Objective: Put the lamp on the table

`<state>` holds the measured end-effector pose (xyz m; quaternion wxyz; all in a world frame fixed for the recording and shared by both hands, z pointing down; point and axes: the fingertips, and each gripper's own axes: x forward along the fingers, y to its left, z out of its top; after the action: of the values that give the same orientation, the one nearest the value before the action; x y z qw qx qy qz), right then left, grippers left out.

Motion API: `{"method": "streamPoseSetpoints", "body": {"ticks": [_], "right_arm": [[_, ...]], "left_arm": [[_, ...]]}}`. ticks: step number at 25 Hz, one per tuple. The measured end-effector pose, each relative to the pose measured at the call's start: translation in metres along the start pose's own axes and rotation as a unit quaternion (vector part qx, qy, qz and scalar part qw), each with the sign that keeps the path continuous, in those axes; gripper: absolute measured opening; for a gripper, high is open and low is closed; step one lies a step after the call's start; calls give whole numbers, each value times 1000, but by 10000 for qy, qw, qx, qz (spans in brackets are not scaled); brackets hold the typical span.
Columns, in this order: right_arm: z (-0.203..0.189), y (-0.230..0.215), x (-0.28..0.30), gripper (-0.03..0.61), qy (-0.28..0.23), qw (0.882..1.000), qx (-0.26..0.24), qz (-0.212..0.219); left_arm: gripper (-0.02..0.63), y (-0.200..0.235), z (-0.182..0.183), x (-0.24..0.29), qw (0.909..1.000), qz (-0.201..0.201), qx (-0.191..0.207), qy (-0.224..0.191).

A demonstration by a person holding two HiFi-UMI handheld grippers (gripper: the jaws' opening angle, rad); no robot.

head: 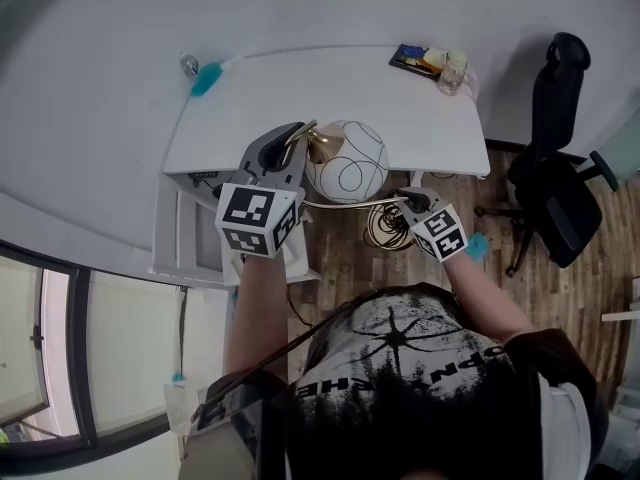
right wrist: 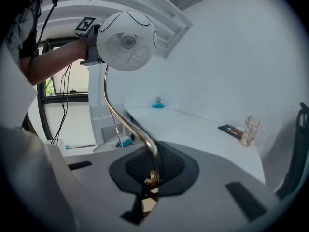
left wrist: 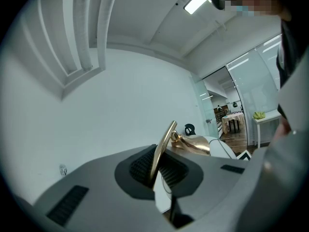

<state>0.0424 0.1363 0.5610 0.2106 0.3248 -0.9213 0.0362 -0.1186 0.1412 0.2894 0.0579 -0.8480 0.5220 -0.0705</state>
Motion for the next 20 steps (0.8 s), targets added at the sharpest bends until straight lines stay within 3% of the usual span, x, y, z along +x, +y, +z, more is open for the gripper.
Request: {"method": "streamPoseSetpoints", "body": {"ticks": [9, 20], "right_arm": [[-6, -12, 17, 20, 124, 9999, 80, -72], [-1, -70, 62, 20, 209, 9996, 141, 82]], "left_arm": [[17, 13, -12, 23, 9999, -122, -36, 27], [17, 43, -23, 93, 9998, -33, -106, 148]]}}
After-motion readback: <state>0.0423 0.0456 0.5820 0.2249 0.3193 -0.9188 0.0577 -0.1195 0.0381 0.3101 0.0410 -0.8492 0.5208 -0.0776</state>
